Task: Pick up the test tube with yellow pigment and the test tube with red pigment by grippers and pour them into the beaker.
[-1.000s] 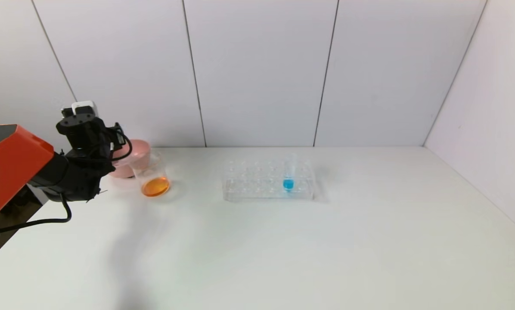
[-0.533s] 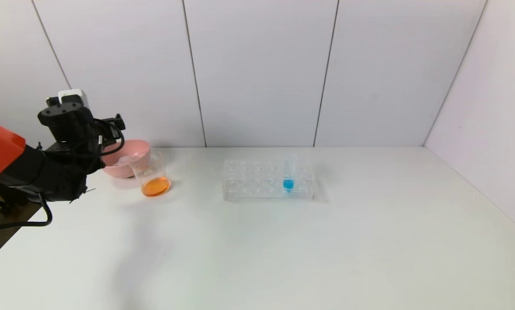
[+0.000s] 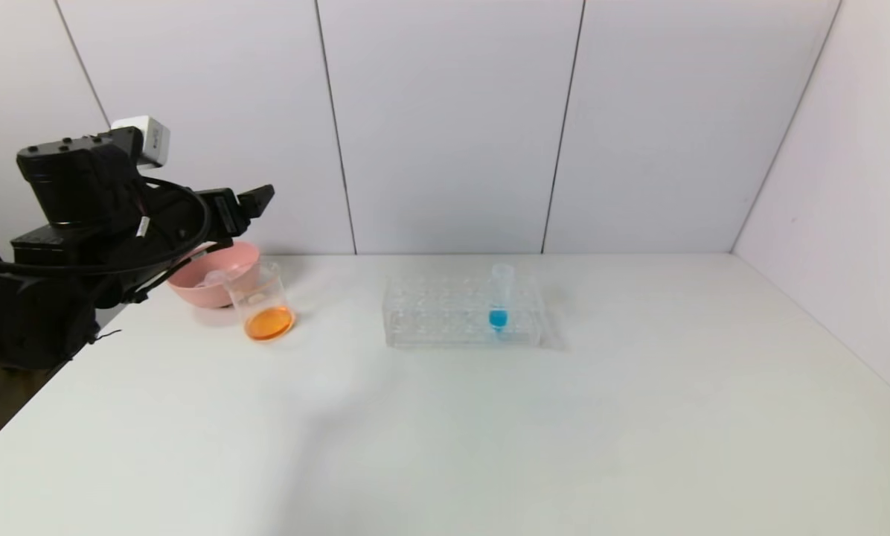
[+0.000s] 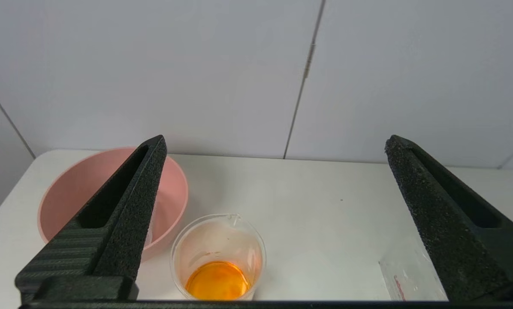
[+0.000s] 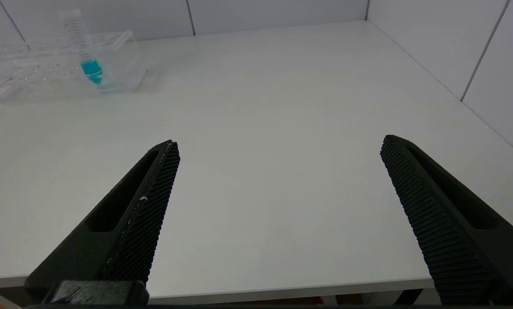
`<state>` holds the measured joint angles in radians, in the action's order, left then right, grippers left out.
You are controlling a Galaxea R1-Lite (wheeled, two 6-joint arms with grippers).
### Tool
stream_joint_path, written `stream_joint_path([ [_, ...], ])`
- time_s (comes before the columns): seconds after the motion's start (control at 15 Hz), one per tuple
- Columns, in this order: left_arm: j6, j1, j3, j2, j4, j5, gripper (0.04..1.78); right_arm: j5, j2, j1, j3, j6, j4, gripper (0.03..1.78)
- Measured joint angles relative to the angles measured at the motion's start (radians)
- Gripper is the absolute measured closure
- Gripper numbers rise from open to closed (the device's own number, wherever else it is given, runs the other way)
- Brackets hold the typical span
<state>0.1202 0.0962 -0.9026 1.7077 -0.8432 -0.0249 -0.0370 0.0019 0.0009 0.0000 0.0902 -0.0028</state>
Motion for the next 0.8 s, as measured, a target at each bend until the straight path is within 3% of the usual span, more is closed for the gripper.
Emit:
stream_joint_path([
  [0.4,-0.264,0.010,0.188,-0.318,0.059,-0.050,0.04,0.000,0.000,0.000,0.000,0.000,0.000,0.10],
  [0.8,-0.323,-0.077,0.244,-0.714,0.333,-0.102,0.04,0.000,0.000,0.000,0.000,0.000,0.000,0.10],
])
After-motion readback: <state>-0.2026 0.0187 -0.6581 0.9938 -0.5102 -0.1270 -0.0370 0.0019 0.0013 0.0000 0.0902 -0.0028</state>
